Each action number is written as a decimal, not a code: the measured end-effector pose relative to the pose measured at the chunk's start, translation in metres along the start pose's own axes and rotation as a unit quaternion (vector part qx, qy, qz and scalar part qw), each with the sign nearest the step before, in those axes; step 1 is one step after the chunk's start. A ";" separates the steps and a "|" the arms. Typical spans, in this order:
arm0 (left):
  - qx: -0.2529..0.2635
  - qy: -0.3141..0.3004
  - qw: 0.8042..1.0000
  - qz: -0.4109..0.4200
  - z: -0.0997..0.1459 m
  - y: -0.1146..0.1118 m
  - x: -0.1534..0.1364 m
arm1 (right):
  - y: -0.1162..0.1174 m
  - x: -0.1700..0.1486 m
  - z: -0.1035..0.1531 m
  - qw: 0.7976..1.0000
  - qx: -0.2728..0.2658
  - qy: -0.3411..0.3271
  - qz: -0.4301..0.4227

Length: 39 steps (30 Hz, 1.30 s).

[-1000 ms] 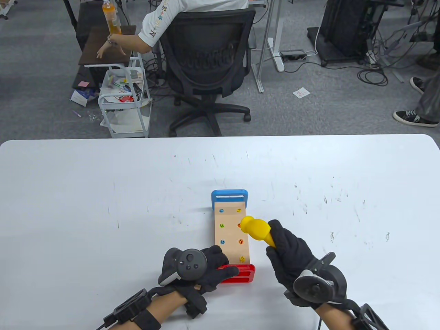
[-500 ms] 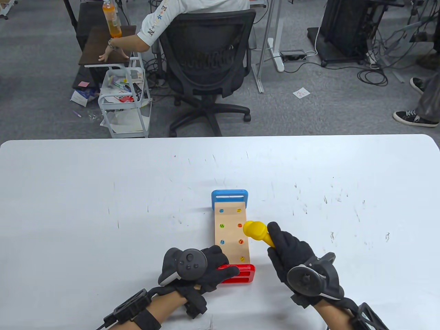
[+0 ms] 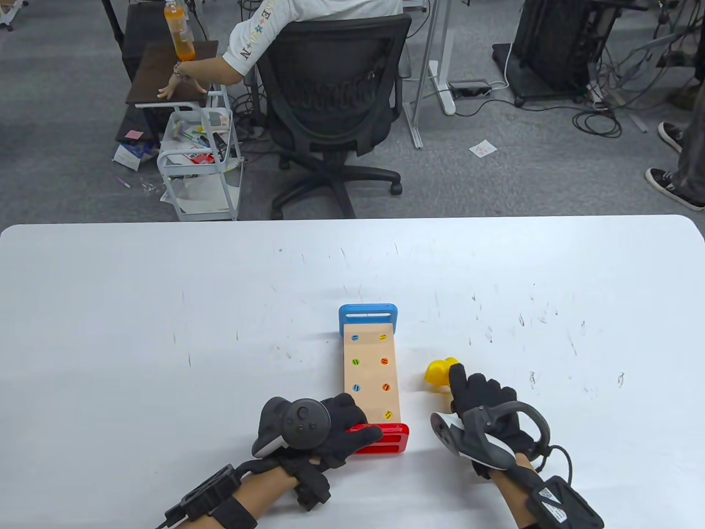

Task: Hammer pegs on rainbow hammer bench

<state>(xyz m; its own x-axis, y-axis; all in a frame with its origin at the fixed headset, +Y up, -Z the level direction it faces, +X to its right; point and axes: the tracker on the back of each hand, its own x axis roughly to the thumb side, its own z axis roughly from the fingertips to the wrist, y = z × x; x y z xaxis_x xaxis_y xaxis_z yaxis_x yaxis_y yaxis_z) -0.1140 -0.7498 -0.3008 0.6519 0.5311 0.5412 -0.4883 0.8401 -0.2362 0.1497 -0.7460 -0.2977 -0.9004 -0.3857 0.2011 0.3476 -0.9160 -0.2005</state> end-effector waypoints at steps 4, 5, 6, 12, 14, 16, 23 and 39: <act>0.009 -0.005 1.000 0.000 0.002 0.001 0.000 | 0.004 -0.003 -0.002 0.997 0.049 0.007 -0.053; 0.012 -0.008 1.000 -0.004 0.003 0.001 0.001 | 0.006 -0.005 -0.002 0.995 0.066 0.005 -0.078; 0.016 -0.010 1.000 -0.009 0.004 0.002 0.002 | 0.007 -0.005 -0.002 0.993 0.075 0.005 -0.092; 0.037 -0.014 0.999 -0.031 0.007 0.002 0.005 | 0.010 -0.003 -0.002 0.990 0.110 -0.009 -0.092; 0.044 -0.015 0.998 -0.030 0.008 0.003 0.004 | 0.012 -0.002 -0.002 0.989 0.116 -0.013 -0.095; 0.046 -0.014 0.998 -0.029 0.008 0.003 0.004 | 0.012 -0.002 -0.002 0.989 0.115 -0.014 -0.094; 0.079 -0.006 0.997 -0.018 0.011 0.014 0.003 | 0.005 -0.014 -0.001 0.984 0.116 0.013 -0.132; 0.141 0.138 0.950 -0.243 0.041 0.072 -0.024 | -0.035 -0.026 0.021 0.976 -0.009 0.009 -0.219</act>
<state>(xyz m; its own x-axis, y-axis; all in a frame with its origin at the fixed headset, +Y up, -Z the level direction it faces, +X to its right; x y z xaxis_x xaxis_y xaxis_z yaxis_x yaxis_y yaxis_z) -0.1887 -0.7062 -0.2979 0.9482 0.1297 0.2900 -0.2014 0.9514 0.2330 0.1664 -0.7061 -0.2762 -0.9659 0.0450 0.2548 -0.0767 -0.9903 -0.1161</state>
